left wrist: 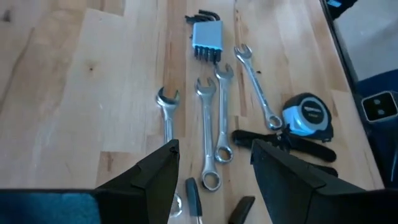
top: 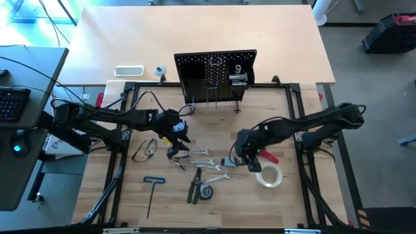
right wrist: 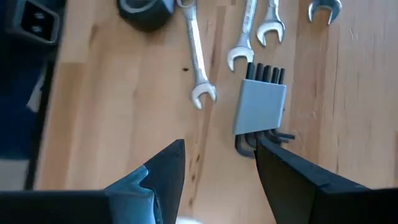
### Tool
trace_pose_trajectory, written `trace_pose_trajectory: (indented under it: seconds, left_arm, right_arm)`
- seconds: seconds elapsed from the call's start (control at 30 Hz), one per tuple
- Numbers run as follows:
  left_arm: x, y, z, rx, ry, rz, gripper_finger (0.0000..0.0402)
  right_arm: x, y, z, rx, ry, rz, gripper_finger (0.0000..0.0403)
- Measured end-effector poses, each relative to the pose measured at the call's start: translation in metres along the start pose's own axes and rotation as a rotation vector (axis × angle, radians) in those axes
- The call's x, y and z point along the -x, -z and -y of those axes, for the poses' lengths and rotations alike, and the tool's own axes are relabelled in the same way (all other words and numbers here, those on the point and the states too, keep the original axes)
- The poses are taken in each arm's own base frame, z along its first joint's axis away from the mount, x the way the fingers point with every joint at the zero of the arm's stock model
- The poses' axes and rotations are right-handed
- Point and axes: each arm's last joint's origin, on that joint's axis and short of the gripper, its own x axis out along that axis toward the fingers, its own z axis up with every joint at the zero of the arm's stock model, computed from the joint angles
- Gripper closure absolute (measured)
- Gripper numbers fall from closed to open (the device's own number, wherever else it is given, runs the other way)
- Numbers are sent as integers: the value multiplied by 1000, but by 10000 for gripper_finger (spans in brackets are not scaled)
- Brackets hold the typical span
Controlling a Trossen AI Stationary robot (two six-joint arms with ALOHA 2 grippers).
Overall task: Hang tools onto peg board
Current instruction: Put the gray hex key set into the black bin on the pegboard
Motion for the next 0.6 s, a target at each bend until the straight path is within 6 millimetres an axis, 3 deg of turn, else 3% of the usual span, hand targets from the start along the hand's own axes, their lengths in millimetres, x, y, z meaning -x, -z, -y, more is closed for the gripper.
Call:
trace_pose_trajectory:
  seconds: [0.23, 0.47, 0.6]
  left_arm:
    - [0, -4, -1, 35, -29, 46, 209]
    - [-10, -4, -3, 80, -40, 46, 209]
    - [-21, 0, -2, 96, -31, 3, 209]
  right_arm:
    - [-29, 23, 5, 18, 16, 84, 213]
    - [-43, 24, 8, 98, 86, 284, 213]
    - [-54, 22, 12, 93, 113, 287, 210]
